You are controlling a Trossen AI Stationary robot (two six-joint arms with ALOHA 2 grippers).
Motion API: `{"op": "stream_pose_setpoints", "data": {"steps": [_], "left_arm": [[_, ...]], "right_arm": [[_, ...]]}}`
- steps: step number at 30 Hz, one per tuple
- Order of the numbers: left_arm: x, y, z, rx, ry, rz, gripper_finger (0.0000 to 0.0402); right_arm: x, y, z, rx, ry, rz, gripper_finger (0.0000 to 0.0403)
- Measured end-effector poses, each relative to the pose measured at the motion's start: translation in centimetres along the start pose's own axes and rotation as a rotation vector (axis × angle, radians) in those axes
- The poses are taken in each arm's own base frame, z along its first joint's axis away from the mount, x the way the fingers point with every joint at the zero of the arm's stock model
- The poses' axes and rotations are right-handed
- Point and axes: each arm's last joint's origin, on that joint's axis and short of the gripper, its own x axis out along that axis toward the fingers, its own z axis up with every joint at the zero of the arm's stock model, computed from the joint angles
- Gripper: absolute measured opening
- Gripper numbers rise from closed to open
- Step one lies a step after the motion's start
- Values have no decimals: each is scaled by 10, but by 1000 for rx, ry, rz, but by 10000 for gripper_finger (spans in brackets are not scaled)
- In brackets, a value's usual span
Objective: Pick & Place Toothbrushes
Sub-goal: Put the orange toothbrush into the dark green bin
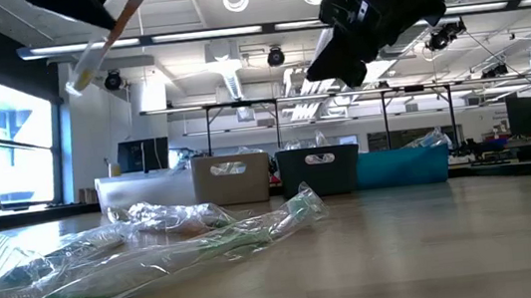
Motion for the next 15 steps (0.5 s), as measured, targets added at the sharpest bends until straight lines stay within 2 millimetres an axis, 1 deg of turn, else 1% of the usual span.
{"op": "stream_pose_setpoints", "data": {"steps": [5, 9, 15], "left_arm": [[-1, 2, 5, 23, -54, 42, 0], [-1, 3, 9, 7, -93, 80, 0], [0, 5, 24, -47, -219, 151, 0]], "right_arm": [[0, 0, 5, -21, -50, 2, 54], [-1, 1, 11, -45, -105, 3, 54], [-3, 2, 23, -97, -227, 6, 54]]}}
